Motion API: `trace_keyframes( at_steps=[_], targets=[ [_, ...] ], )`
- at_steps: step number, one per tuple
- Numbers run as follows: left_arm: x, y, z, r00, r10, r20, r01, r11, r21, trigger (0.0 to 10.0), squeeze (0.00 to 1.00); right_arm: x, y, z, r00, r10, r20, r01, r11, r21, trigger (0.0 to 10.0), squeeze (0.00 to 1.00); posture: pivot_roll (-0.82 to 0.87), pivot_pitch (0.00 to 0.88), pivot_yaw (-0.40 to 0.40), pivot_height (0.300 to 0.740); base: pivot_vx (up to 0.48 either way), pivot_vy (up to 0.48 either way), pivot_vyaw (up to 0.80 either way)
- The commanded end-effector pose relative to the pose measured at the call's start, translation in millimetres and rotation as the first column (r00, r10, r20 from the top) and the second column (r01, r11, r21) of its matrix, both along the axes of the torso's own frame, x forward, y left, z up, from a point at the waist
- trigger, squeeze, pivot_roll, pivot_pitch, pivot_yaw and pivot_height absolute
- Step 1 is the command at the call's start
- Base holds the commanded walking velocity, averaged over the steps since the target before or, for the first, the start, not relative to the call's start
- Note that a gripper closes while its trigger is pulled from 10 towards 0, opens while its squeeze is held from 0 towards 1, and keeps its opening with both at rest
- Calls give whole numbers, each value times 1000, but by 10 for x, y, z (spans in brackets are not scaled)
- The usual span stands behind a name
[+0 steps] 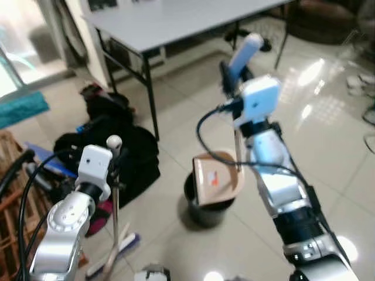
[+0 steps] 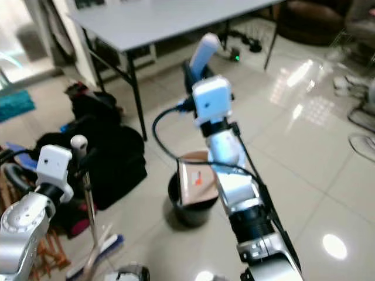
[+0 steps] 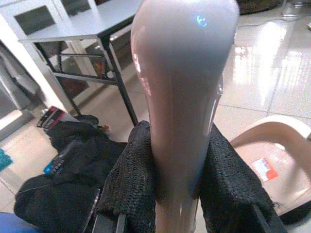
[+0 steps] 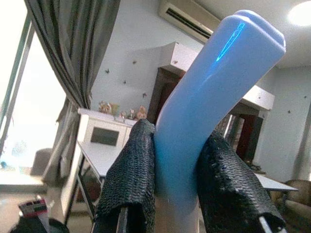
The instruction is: Sweep floor
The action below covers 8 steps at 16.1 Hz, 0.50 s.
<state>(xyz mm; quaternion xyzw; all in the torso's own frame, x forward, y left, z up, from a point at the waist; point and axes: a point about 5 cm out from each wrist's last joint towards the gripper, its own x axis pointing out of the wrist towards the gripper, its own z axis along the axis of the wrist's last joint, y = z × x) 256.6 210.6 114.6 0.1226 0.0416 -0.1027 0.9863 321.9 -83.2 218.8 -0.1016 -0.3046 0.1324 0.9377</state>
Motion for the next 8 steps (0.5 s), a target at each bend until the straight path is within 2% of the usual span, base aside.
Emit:
trace_keyframes(
  at_steps=[1,4,6,7,8],
  targets=[
    [-3,28,150,998,-5,61,4,1000,16,10000,0,-13,80,200,993,32,111,-29,999,-31,10000,0,162,121,39,740,0,0,0],
    [-28,95,90,999,11,44,-11,1000,5,10000,0,-25,84,362,981,47,186,-41,998,-38,10000,0,136,101,34,740,0,0,0],
    [-60,180,-54,1000,14,-3,-14,999,-31,10000,0,-128,-75,693,963,34,266,-46,998,39,10000,0,103,72,30,740,0,0,0],
    [-44,131,-58,1000,1,-5,-1,999,-34,10000,0,-192,-248,917,954,-12,301,-26,992,120,10000,0,73,47,29,740,0,0,0],
    [-31,93,-53,1000,-10,-2,10,999,-32,10000,0,-214,-340,996,951,-41,306,-2,990,138,10000,0,66,39,29,740,0,0,0]
  ],
)
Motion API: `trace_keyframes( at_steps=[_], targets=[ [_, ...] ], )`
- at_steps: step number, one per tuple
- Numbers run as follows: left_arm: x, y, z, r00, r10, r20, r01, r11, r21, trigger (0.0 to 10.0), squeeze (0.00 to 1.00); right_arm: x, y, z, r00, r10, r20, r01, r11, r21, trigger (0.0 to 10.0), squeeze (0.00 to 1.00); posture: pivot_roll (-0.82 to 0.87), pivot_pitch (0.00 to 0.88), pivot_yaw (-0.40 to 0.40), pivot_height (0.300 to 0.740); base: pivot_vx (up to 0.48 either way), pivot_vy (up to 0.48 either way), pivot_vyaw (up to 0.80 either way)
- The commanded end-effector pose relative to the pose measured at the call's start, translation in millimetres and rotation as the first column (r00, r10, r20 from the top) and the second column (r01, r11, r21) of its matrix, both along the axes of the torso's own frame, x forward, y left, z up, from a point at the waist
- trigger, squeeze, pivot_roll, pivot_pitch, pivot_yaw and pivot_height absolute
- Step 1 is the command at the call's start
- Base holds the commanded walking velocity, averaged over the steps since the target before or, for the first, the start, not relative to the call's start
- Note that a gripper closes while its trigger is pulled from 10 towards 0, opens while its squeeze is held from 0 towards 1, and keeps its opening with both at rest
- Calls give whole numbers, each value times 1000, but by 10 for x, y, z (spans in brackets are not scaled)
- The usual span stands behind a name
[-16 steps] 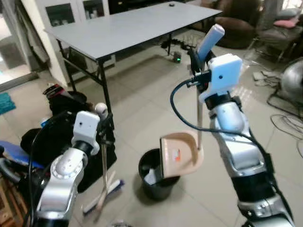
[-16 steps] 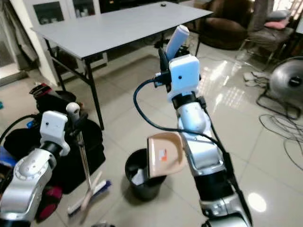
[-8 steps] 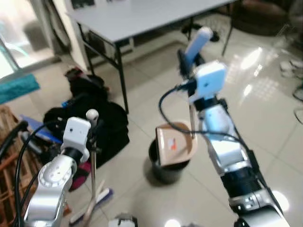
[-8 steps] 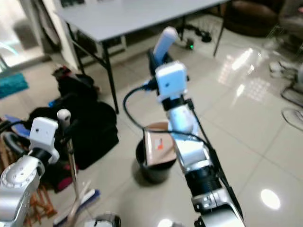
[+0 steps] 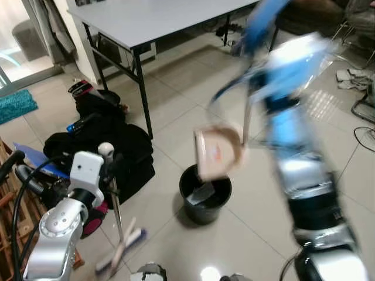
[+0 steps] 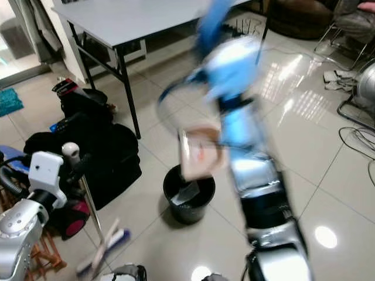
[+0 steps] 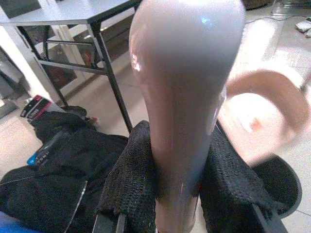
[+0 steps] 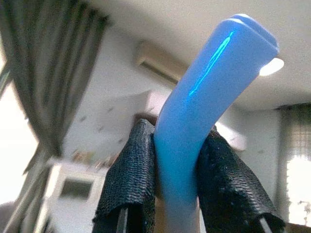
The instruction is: Sweep floor
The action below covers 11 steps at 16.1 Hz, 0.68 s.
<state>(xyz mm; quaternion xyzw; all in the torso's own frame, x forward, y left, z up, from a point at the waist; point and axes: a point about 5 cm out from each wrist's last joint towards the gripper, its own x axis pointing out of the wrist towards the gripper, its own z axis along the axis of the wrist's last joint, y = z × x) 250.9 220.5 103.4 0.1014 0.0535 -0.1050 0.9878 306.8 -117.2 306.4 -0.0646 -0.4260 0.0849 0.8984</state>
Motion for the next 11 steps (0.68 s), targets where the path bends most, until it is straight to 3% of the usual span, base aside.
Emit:
trace_keyframes(
  at_steps=[1,2,4,5,8,11],
  targets=[
    [46,-56,61,999,-25,30,25,1000,11,10000,0,-81,-128,188,998,-42,55,41,999,15,10000,0,50,28,29,740,0,0,0],
    [57,-104,65,999,-33,30,33,999,4,10000,0,-84,-219,192,996,-81,36,81,997,6,10000,0,40,21,30,740,0,0,0],
    [72,-309,113,996,-80,43,81,997,-16,10000,0,-139,-658,28,959,-269,-86,268,963,-26,10000,0,7,0,36,740,0,0,0],
    [63,-365,128,994,-97,46,97,995,-16,10000,0,-184,-799,-73,936,-330,-124,328,944,-40,10000,0,5,0,37,740,0,0,0],
    [43,-450,144,990,-131,48,132,991,-4,10000,0,-298,-1033,-364,871,-422,-253,417,906,-73,10000,0,2,0,40,740,0,0,0],
    [70,-485,202,989,-139,57,139,990,1,10000,0,-340,-1234,-798,787,-453,-419,488,872,-27,10000,0,18,0,35,740,-180,0,0]
  ],
)
